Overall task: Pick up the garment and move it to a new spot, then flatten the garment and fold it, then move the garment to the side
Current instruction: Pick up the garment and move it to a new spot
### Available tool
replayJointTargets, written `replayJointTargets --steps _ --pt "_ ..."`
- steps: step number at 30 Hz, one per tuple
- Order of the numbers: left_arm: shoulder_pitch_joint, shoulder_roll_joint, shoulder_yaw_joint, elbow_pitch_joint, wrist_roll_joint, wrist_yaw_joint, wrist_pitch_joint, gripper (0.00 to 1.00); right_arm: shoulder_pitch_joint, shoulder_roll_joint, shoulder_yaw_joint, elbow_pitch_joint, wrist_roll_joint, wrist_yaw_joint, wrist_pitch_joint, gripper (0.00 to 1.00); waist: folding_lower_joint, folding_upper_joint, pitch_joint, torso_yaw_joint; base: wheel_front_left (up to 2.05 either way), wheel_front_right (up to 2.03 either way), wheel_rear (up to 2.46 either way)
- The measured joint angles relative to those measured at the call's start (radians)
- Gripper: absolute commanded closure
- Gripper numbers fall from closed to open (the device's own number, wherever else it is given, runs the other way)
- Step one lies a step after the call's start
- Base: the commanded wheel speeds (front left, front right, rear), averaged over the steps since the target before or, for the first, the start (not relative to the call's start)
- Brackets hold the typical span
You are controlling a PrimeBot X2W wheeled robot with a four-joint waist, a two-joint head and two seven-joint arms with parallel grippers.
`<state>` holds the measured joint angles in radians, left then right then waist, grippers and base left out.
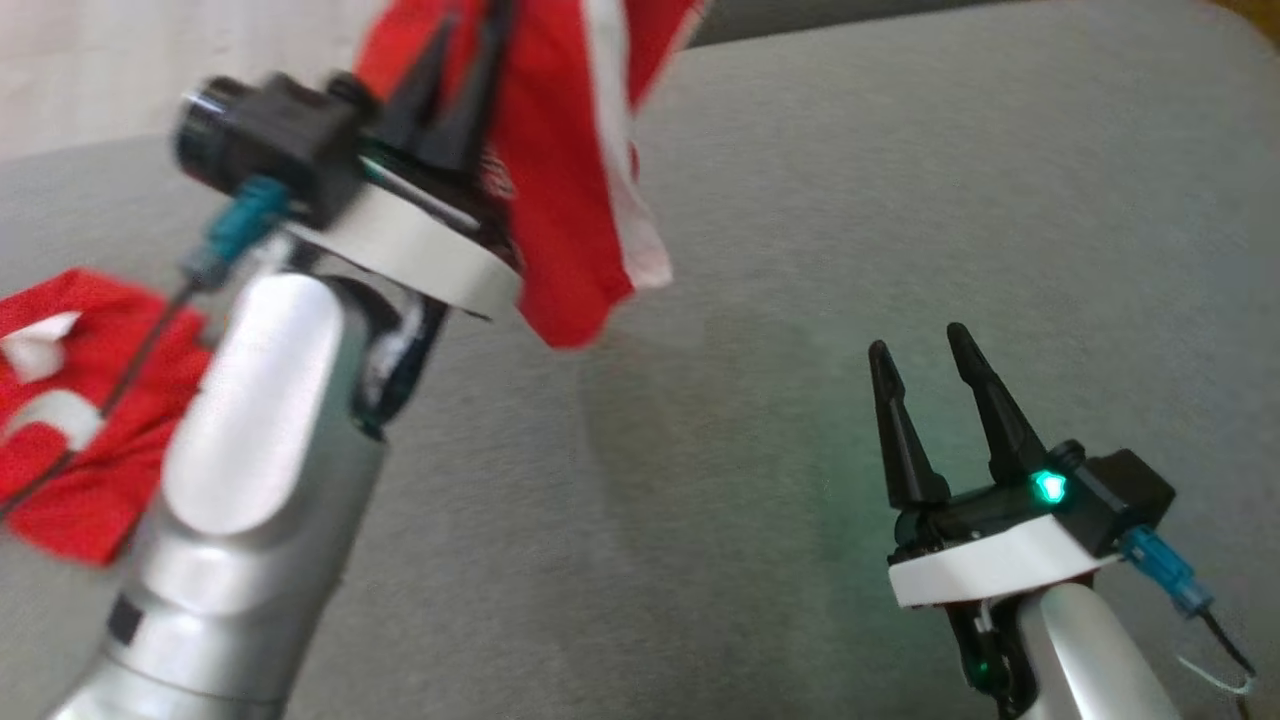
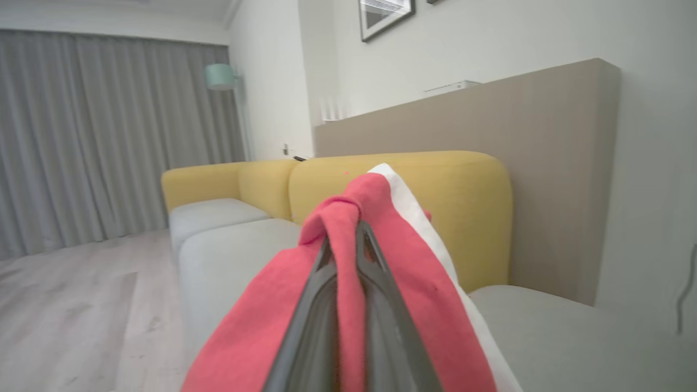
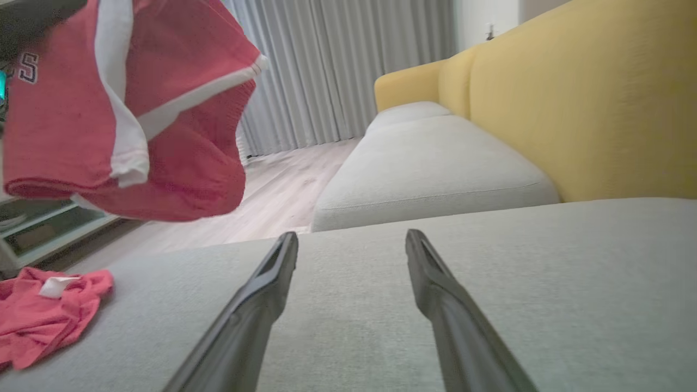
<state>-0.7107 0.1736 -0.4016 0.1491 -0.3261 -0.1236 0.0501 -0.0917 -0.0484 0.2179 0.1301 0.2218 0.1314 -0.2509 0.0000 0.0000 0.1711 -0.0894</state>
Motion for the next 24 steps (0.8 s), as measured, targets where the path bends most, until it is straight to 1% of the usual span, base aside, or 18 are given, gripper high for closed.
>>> replayJointTargets --steps 4,10,11,12,13,14,15,20,24 --pt "0.0 -0.013 -0.057 0.035 0.002 0.0 0.01 1.0 -0.008 0.0 0.007 -0.022 0.022 0.0 0.0 0.0 0.0 0.0 0.02 -0.082 0.0 0.0 0.0" --pt "-0.039 -0.021 -0.123 0.145 0.022 -0.001 0.003 1.0 -0.045 0.0 0.016 -0.052 0.072 0.0 0.0 0.0 0.0001 0.0 0.071 -0.207 0.0 0.0 0.0" --pt "-0.059 -0.022 -0.132 0.17 0.027 -0.001 -0.007 0.95 -0.047 0.0 0.018 -0.054 0.078 0.0 0.0 0.0 0.0001 0.0 0.082 -0.226 0.0 0.0 0.0" --pt "-0.082 -0.022 -0.14 0.199 0.028 -0.001 -0.013 0.12 -0.047 0.0 0.022 -0.054 0.082 0.0 0.0 0.0 0.0001 0.0 0.093 -0.245 0.0 0.0 0.0" --pt "-0.104 -0.022 -0.149 0.228 0.028 -0.001 -0.014 0.0 -0.047 0.0 0.024 -0.054 0.089 0.0 0.0 0.0 0.0001 0.0 0.104 -0.262 0.0 0.0 0.0" --pt "-0.104 -0.022 -0.149 0.228 0.028 -0.001 -0.014 0.0 -0.047 0.0 0.024 -0.054 0.089 0.0 0.0 0.0 0.0001 0.0 0.104 -0.262 0.0 0.0 0.0" --pt "-0.124 -0.022 -0.155 0.253 0.028 -0.002 -0.018 0.0 -0.048 0.0 0.025 -0.055 0.095 0.0 0.0 0.0 0.0001 0.0 0.116 -0.278 0.0 0.0 0.0" --pt "-0.194 -0.023 -0.158 0.347 0.026 -0.009 -0.079 0.0 -0.053 0.0 0.02 -0.064 0.11 0.0 0.0 0.0 0.0003 0.0 0.17 -0.325 0.0 0.0 0.0" --pt "-0.2 -0.021 -0.16 0.393 0.016 -0.009 -0.129 0.0 -0.056 0.0 0.011 -0.063 0.108 0.0 0.0 0.0 0.0001 0.0 0.174 -0.308 0.0 0.0 0.0"
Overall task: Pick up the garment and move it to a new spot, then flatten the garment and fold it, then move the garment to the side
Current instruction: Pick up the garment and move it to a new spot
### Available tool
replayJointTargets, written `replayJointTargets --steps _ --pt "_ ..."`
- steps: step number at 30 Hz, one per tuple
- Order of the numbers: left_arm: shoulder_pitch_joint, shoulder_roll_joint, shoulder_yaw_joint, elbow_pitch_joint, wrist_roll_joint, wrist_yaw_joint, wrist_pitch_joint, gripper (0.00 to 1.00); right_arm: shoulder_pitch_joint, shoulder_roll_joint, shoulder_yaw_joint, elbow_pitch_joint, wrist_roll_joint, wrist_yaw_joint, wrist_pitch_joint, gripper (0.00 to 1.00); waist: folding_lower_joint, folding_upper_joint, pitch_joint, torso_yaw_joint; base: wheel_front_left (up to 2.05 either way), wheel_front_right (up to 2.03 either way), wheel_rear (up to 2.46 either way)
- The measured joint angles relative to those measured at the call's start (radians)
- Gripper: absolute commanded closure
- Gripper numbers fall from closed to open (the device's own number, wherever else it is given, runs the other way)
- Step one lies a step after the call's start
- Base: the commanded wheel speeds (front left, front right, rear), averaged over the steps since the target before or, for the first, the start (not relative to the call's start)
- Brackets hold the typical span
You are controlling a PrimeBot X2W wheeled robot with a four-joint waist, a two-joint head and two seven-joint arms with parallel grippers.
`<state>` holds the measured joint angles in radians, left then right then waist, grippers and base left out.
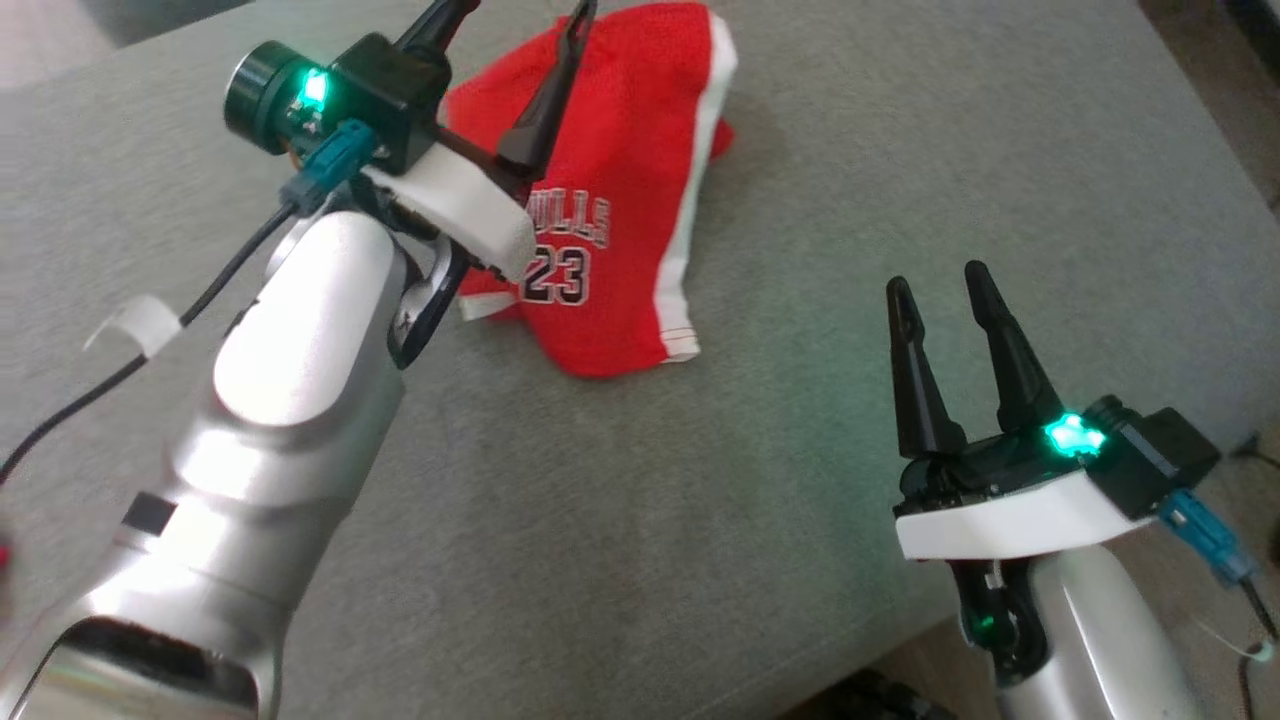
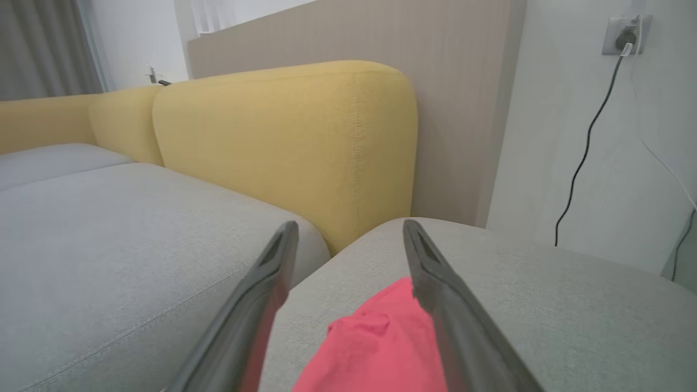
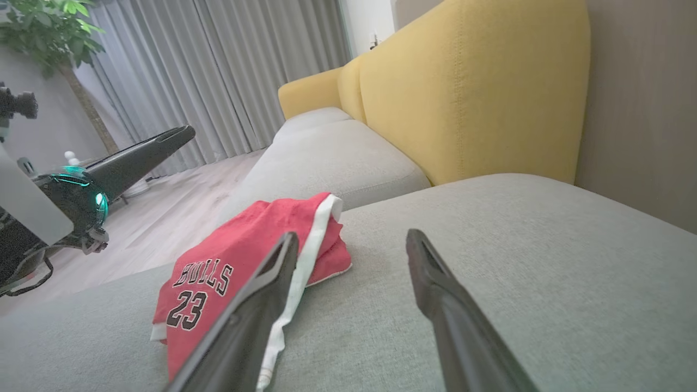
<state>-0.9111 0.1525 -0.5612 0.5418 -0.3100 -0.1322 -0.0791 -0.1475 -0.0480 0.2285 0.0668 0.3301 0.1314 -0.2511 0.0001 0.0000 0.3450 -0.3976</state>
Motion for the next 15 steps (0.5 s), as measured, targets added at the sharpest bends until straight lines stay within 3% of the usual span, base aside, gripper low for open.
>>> replayJointTargets --steps 4,15 --pt "0.01 -0.001 0.005 0.013 -0.007 0.011 -0.058 0.0 -0.002 0.0 -0.013 0.001 -0.025 0.0 0.0 0.0 -0.0001 0.0 -0.021 0.052 0.0 0.0 0.0" --pt "0.239 0.027 0.032 -0.07 -0.01 0.127 -0.161 0.0 0.012 0.0 -0.064 0.021 -0.1 0.0 0.0 0.0 -0.0002 0.0 -0.092 0.243 0.0 0.0 0.0"
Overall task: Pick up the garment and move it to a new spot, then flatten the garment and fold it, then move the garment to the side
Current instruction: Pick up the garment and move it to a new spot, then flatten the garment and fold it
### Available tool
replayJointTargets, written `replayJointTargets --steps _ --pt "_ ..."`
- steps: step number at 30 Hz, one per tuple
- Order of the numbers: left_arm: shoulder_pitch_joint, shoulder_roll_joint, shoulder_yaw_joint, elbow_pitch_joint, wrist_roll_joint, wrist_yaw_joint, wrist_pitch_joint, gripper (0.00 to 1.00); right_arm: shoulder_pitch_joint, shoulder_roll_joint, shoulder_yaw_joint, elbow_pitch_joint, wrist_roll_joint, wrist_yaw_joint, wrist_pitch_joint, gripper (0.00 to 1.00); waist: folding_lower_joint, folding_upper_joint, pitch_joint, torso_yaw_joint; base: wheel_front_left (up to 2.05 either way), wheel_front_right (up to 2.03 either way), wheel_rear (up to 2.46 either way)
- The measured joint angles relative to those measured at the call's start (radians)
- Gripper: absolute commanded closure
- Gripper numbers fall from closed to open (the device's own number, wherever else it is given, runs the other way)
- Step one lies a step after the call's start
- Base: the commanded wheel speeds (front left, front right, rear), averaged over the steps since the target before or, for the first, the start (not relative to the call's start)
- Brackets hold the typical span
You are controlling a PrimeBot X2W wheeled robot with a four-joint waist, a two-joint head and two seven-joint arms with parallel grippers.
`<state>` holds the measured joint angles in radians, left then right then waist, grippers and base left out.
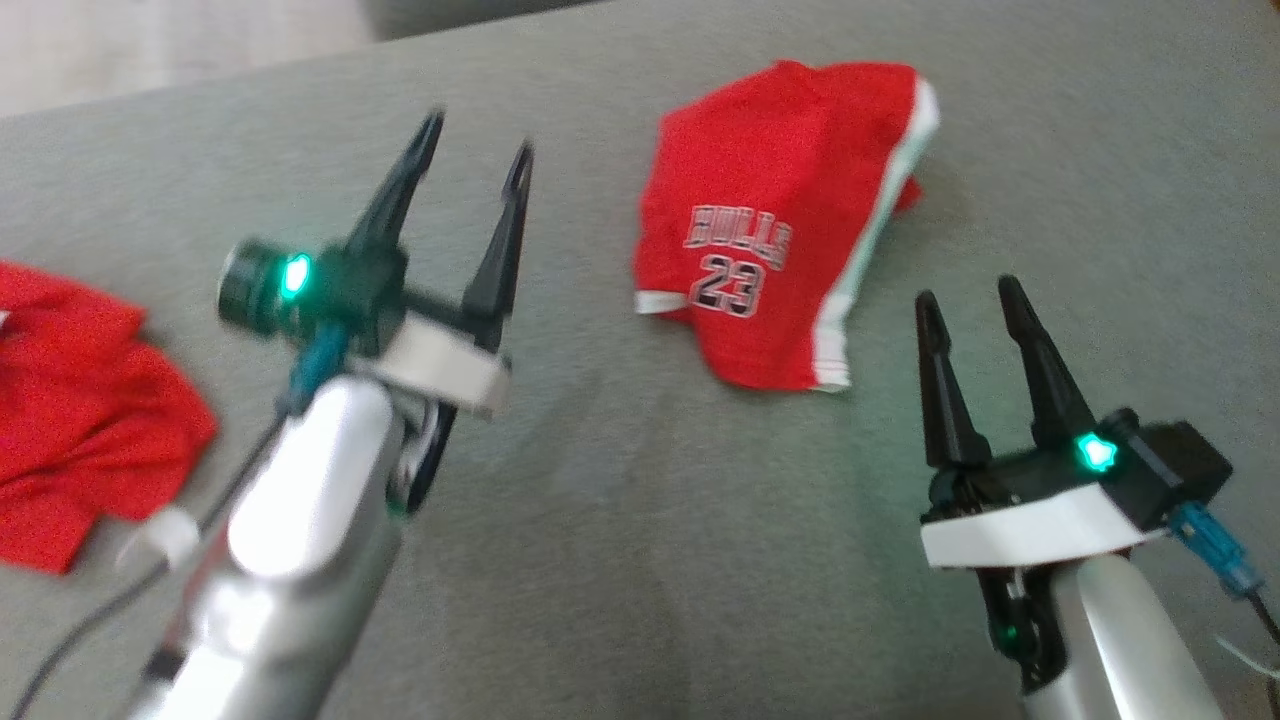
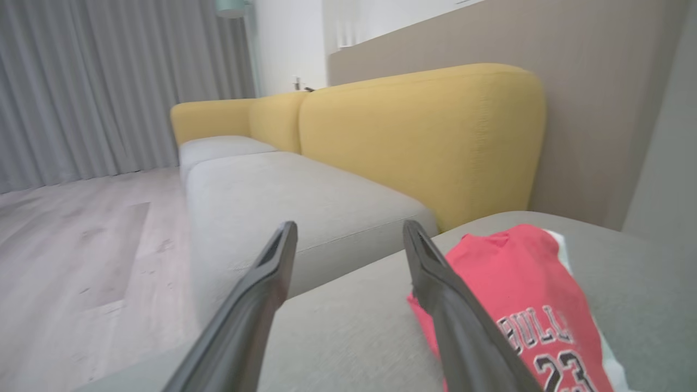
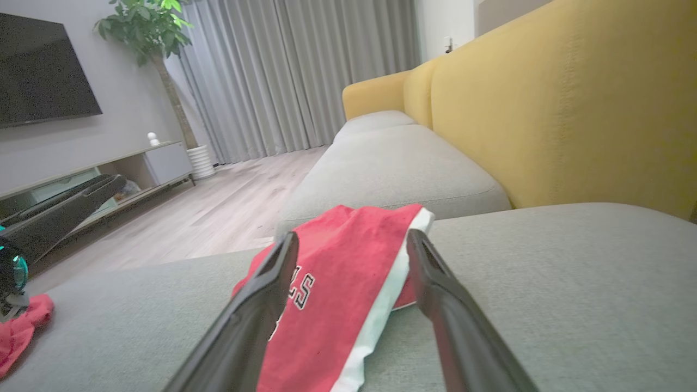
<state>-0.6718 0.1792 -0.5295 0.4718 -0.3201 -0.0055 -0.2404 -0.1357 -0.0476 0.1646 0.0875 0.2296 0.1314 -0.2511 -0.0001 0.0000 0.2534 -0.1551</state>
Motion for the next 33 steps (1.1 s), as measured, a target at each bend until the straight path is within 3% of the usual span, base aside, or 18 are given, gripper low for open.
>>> replayJointTargets --steps 8,13,19,33 --pt "0.274 0.007 0.046 -0.107 0.006 0.12 -0.009 0.0 0.056 0.0 -0.048 0.015 -0.028 0.0 0.0 0.0 0.0 0.0 -0.054 0.12 0.0 0.0 0.0" --pt "0.422 -0.012 0.081 -0.186 0.054 0.161 -0.012 0.0 0.089 0.0 -0.065 0.021 -0.031 0.0 0.0 0.0 -0.0001 0.0 -0.087 0.168 0.0 0.0 0.0" --pt "0.46 -0.058 0.129 -0.225 0.078 0.162 -0.012 0.0 0.09 0.0 -0.065 0.03 -0.045 0.0 0.0 0.0 0.0 0.0 -0.089 0.175 0.0 0.0 0.0" --pt "0.46 -0.1 0.186 -0.235 0.135 0.1 -0.012 0.0 0.087 0.0 -0.064 0.039 -0.049 0.0 0.0 0.0 0.0001 0.0 -0.06 0.176 0.0 0.0 0.0"
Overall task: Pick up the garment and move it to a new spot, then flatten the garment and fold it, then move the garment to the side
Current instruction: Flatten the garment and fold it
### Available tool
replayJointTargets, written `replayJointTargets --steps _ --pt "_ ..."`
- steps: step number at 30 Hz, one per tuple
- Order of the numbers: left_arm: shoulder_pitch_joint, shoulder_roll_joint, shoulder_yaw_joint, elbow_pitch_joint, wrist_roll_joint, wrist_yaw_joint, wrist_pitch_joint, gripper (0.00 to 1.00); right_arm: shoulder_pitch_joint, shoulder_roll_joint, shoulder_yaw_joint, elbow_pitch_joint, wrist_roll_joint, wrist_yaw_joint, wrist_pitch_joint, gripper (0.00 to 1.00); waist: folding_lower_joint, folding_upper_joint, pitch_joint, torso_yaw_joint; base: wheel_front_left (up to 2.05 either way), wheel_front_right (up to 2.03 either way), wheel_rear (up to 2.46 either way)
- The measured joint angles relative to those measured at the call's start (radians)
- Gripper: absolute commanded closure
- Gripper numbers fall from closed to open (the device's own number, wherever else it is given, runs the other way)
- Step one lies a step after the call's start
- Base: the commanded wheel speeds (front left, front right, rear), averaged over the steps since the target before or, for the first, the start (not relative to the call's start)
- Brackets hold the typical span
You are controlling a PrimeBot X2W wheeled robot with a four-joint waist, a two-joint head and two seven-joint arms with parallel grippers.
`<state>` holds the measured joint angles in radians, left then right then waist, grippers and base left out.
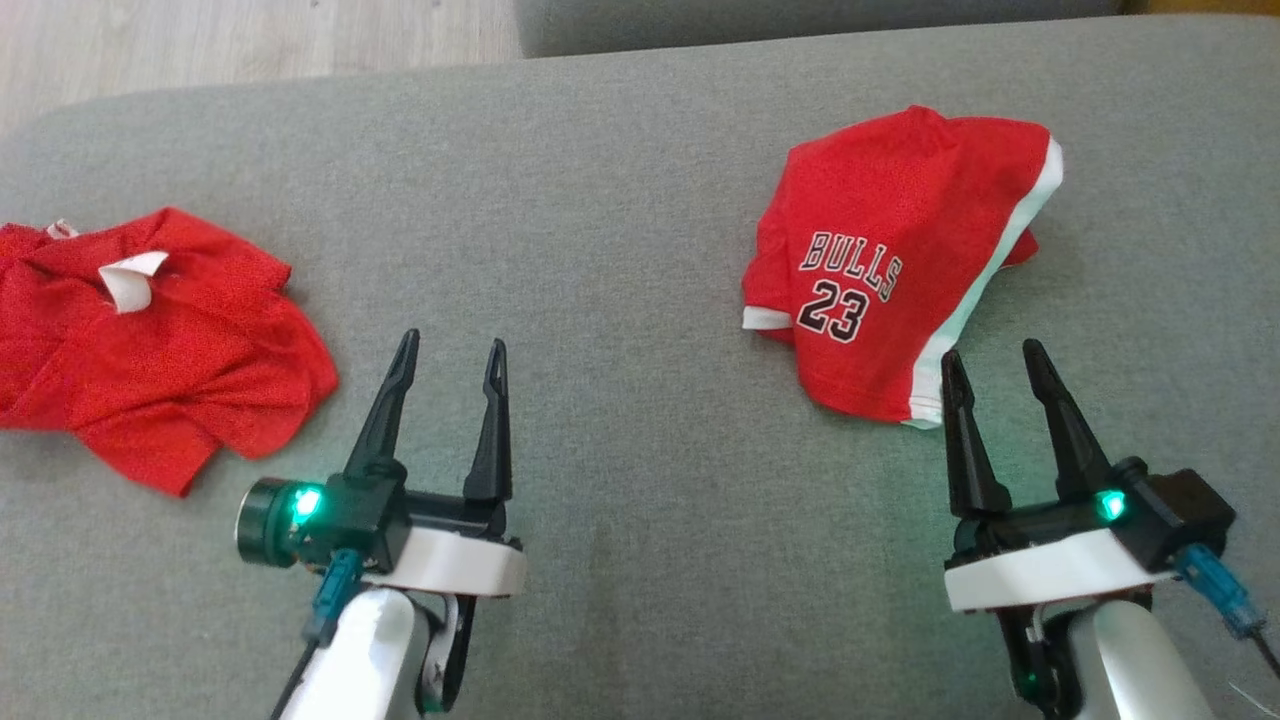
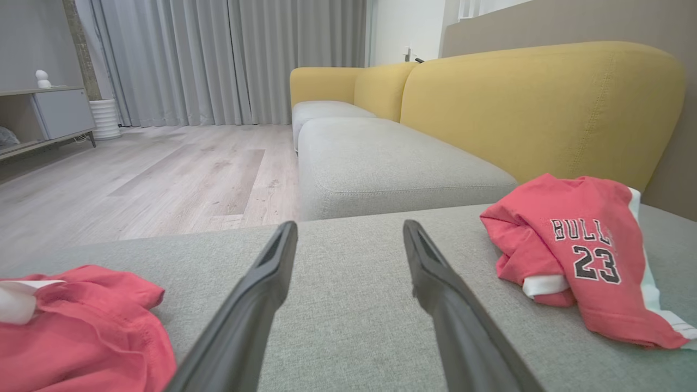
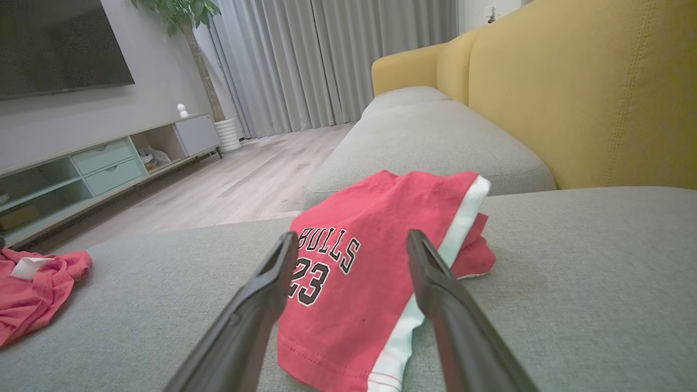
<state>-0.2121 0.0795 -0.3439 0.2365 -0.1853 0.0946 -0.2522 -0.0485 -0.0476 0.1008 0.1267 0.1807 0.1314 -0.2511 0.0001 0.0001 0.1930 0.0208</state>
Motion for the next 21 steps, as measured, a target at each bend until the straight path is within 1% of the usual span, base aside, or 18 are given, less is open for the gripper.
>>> replayJointTargets --steps 4,8,9,13,19,21 --pt "0.0 -0.006 0.012 0.003 0.011 -0.016 0.0 0.0 -0.003 0.0 -0.002 0.011 -0.009 0.0 0.0 0.0 0.0 0.0 0.016 0.008 0.0 0.0 0.0" --pt "-0.006 -0.014 0.015 0.009 0.015 -0.025 0.0 0.0 -0.022 0.0 -0.026 0.111 -0.041 0.0 0.0 0.0 0.0 0.0 0.035 0.016 0.0 0.0 0.0" --pt "-0.006 -0.014 0.015 0.009 0.015 -0.025 0.0 0.0 -0.022 0.0 -0.026 0.111 -0.041 0.0 0.0 0.0 0.0 0.0 0.035 0.016 0.0 0.0 0.0" --pt "-0.01 -0.024 0.012 0.017 0.026 -0.034 0.0 0.0 -0.093 0.0 -0.058 0.247 -0.026 0.0 0.0 0.0 0.0 0.0 0.053 0.031 0.0 0.0 0.0" --pt "-0.023 -0.028 -0.006 0.035 0.027 -0.043 0.0 0.0 -0.219 0.0 -0.037 0.462 0.076 0.0 0.0 0.0 0.0001 -0.0001 0.077 0.059 0.0 0.0 0.0" --pt "-0.031 -0.028 -0.008 0.036 0.027 -0.043 0.0 0.0 -0.249 -0.002 -0.027 0.514 0.113 0.0 -0.008 0.0 -0.0001 0.0 0.082 0.068 0.0 0.0 0.0"
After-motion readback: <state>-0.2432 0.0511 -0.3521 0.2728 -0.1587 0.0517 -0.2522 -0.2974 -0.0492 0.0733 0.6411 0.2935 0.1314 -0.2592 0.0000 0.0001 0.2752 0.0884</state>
